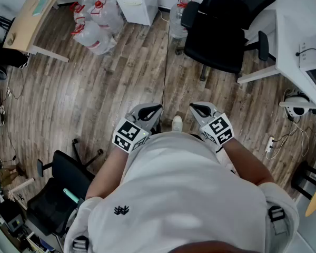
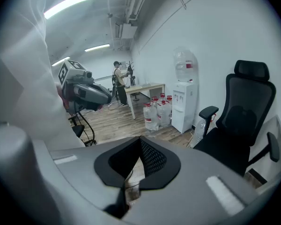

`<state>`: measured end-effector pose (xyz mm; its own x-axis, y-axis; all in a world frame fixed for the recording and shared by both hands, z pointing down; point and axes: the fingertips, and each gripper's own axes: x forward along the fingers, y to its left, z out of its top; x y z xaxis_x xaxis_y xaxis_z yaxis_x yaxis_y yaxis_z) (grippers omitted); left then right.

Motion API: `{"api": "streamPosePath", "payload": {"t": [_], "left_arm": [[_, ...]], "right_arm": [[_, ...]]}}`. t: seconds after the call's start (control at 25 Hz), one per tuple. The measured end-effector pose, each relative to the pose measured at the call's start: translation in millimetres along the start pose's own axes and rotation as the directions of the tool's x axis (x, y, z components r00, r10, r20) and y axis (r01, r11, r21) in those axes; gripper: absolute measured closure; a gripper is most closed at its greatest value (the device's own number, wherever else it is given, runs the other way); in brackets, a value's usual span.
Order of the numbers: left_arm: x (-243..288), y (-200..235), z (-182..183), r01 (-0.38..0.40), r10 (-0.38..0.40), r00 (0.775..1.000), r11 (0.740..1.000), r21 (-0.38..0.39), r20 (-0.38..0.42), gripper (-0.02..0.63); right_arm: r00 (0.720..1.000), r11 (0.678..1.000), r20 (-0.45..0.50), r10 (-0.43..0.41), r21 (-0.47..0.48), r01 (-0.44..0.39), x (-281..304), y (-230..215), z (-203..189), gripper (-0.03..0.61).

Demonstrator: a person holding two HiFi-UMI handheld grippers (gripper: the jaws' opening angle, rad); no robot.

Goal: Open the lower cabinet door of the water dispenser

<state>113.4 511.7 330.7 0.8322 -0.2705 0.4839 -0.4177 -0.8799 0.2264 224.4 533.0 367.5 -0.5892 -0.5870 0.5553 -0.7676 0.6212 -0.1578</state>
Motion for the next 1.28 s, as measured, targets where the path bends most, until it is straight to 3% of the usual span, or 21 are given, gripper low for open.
{"api": "streamPosePath", "payload": {"t": [0.24, 0.52, 0.76, 1.0, 1.28], "left_arm": [[16.3, 9.9, 23.4, -0.036, 0.036, 0.999, 0.999, -0.009, 0.021, 0.558], [10.7, 52.0, 27.4, -0.1, 0.103, 0.994, 0.992, -0.077, 0.034, 0.558], [20.0, 132.1, 34.6, -0.086, 0.09, 0.995, 0.992, -0.09, 0.038, 0.557], [37.8, 237.7, 69.7, -0.051, 0.054, 0.997, 0.996, -0.068, 0.05, 0.557], [45.7, 333.9, 93.2, 0.007, -0.007, 1.0, 1.0, 0.005, 0.015, 0.557]], "right_arm": [[0.999, 1.0, 0.042, -0.001, 0.002, 0.001, -2.2, -23.6, 1.5, 0.578], [0.998, 0.999, 0.047, 0.031, 0.013, -0.031, 32.1, -33.3, 16.8, 0.578], [0.998, 0.998, 0.057, -0.036, 0.046, 0.033, 96.9, -82.7, 58.6, 0.577], [0.995, 0.995, 0.039, -0.091, 0.051, 0.089, 177.1, -143.1, 119.4, 0.575], [0.991, 0.99, 0.01, -0.13, 0.047, 0.129, 264.9, -199.1, 175.2, 0.557]]}}
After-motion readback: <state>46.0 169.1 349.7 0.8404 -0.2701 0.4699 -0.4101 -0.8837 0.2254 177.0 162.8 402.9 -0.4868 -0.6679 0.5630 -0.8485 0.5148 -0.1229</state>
